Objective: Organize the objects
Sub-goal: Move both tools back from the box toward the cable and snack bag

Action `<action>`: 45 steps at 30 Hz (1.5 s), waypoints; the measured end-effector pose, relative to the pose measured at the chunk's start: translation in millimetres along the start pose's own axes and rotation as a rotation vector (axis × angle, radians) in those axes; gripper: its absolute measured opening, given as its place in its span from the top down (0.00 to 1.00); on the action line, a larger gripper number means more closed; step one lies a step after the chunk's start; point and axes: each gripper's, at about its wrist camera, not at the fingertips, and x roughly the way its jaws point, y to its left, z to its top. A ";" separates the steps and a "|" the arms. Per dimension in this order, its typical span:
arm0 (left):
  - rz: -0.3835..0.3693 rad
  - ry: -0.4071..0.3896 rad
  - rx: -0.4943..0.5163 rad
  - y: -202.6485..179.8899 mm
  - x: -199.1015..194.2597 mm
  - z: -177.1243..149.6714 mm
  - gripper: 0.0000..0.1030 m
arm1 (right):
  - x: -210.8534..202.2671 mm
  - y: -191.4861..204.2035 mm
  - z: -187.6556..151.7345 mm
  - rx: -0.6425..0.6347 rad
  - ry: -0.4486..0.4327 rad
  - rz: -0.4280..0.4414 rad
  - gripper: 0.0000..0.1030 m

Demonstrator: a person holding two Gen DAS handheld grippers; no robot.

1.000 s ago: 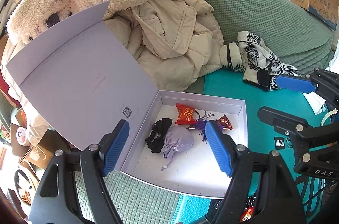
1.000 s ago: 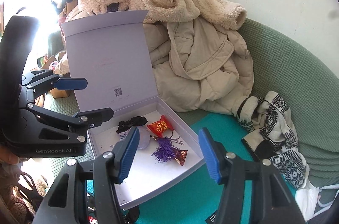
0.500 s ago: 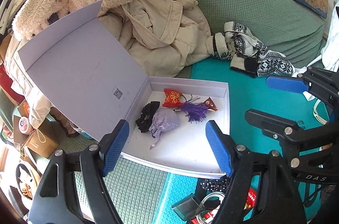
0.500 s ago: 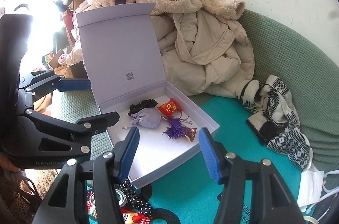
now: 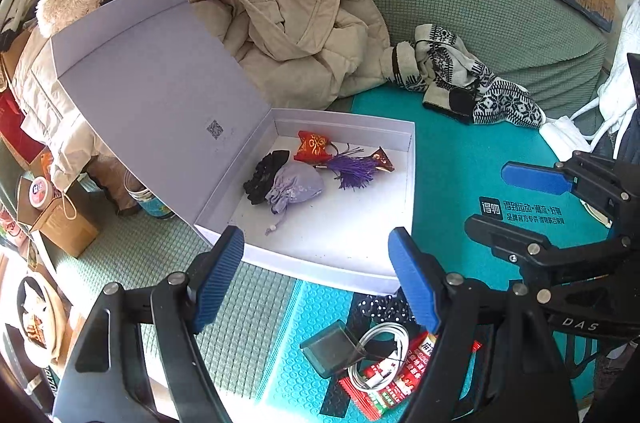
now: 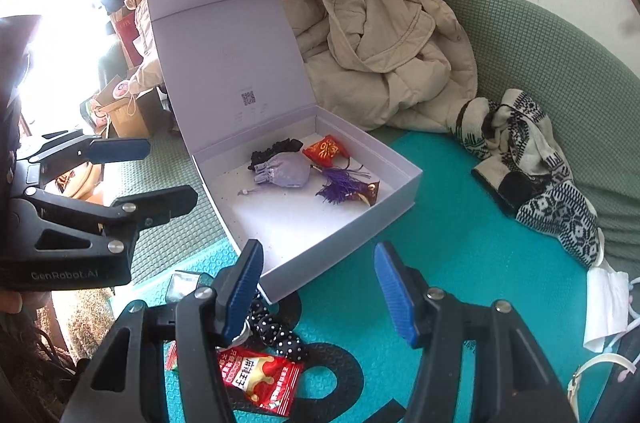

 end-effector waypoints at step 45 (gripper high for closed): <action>-0.038 0.235 -0.145 17.1 69.3 -97.5 0.26 | 76.6 21.3 -77.0 -0.052 0.205 0.097 0.43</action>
